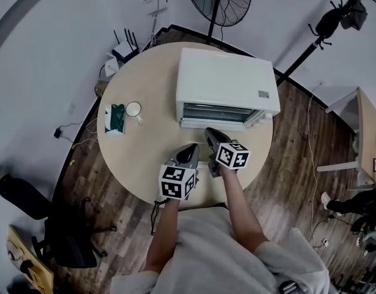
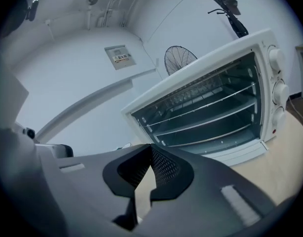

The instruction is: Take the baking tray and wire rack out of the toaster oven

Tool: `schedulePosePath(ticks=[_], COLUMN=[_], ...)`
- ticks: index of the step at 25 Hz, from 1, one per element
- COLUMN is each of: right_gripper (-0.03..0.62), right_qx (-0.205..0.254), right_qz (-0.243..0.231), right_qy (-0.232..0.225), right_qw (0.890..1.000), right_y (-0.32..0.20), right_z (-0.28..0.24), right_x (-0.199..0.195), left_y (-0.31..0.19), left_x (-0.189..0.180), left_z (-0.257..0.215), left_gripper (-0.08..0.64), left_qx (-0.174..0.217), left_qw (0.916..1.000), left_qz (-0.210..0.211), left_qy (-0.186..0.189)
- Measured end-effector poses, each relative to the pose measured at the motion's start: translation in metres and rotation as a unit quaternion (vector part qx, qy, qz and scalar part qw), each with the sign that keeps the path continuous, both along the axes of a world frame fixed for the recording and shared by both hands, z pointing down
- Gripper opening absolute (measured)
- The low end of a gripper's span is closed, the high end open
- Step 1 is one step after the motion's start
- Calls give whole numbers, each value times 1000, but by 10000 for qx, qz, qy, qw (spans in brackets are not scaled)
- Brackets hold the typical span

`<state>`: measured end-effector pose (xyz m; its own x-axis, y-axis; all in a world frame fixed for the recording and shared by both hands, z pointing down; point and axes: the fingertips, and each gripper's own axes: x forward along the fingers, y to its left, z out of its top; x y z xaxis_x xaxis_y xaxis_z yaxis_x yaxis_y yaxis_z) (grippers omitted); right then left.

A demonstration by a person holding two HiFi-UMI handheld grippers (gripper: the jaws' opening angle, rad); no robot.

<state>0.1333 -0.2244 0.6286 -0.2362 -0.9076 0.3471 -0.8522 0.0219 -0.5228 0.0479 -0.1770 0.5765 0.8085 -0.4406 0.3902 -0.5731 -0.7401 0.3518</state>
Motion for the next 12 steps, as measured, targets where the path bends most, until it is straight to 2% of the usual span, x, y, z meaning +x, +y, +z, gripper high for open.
schedulePosePath(ticks=[4, 8, 12], right_gripper=[0, 0, 1], right_qx=[69, 93, 165], right_qz=[336, 529, 830], right_qy=[-403, -465, -1057], right_qw=[9986, 9975, 9908], right_y=[-13, -24, -31], right_z=[7, 15, 25], right_x=[12, 26, 44], left_y=[-12, -18, -20], left_x=[-1, -2, 2], left_z=[-7, -8, -6], left_gripper=[56, 57, 55], left_qx=[59, 33, 52], left_qw=[9999, 9997, 9997], left_qz=[-59, -138, -99], left_qy=[116, 193, 197])
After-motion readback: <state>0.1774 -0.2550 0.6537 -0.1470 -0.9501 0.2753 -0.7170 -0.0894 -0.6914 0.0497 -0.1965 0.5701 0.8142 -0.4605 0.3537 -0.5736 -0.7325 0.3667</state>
